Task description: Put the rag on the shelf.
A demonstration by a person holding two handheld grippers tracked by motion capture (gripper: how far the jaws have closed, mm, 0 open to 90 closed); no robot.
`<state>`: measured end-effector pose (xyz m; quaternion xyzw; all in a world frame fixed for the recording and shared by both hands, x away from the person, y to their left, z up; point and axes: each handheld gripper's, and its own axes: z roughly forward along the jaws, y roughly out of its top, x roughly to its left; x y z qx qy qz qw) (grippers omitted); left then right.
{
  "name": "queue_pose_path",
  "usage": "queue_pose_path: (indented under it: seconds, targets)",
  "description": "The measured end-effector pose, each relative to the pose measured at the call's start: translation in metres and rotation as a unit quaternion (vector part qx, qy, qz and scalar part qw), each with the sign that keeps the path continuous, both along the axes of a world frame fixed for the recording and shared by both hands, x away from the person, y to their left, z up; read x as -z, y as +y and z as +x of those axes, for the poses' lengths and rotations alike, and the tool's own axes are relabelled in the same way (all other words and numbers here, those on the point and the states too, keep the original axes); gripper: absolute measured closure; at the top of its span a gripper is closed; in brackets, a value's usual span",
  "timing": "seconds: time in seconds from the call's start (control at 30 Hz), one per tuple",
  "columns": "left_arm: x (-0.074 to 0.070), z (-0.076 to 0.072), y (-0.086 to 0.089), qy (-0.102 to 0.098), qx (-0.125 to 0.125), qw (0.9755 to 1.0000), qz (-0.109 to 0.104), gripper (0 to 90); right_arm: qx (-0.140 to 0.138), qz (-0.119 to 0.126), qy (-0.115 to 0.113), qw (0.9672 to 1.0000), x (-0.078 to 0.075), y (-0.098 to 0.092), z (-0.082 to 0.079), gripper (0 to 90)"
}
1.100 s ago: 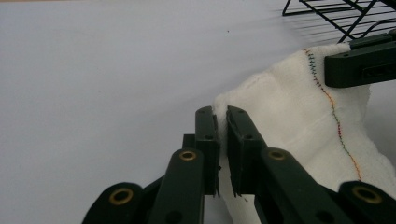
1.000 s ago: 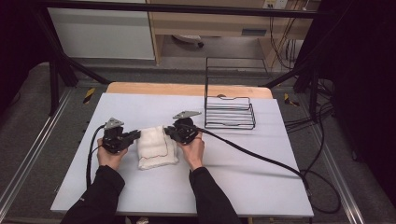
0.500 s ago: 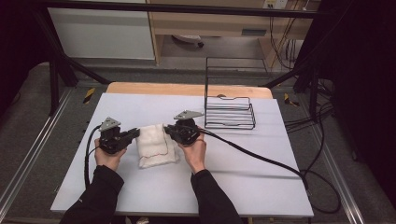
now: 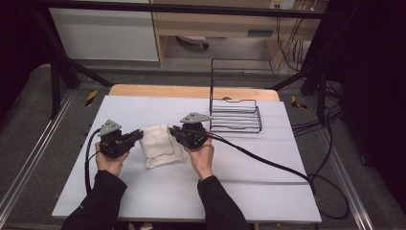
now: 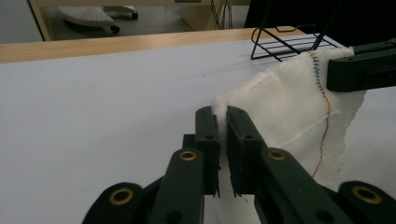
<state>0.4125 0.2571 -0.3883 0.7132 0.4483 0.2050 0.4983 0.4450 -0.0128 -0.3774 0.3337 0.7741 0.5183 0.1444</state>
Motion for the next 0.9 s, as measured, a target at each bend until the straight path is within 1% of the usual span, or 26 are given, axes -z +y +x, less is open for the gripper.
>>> queue_pose_path:
  seconds: [0.17,0.3,0.47,0.57,0.9]
  targets:
    - [-0.005,-0.004,-0.001,-0.014,-0.001,0.9999,-0.005,83.4,0.003,0.007,-0.011,0.9999,-0.006,-0.002,-0.004,83.0]
    - [-0.008,-0.007,-0.002,-0.023,-0.001,0.9997,-0.009,83.4,0.006,0.013,-0.025,0.9996,-0.011,-0.005,-0.008,83.0]
    - [-0.013,-0.011,-0.003,-0.036,-0.001,0.9992,-0.015,83.4,0.006,0.02,-0.032,0.9993,-0.016,-0.007,-0.012,83.0]
    - [-0.016,-0.013,-0.005,-0.043,0.0,0.9989,-0.017,83.4,0.007,0.021,-0.041,0.9989,-0.021,-0.009,-0.015,83.0]
    - [-0.025,-0.02,-0.01,-0.065,0.002,0.9976,-0.023,83.4,0.009,0.027,-0.059,0.9979,-0.031,-0.015,-0.023,83.0]
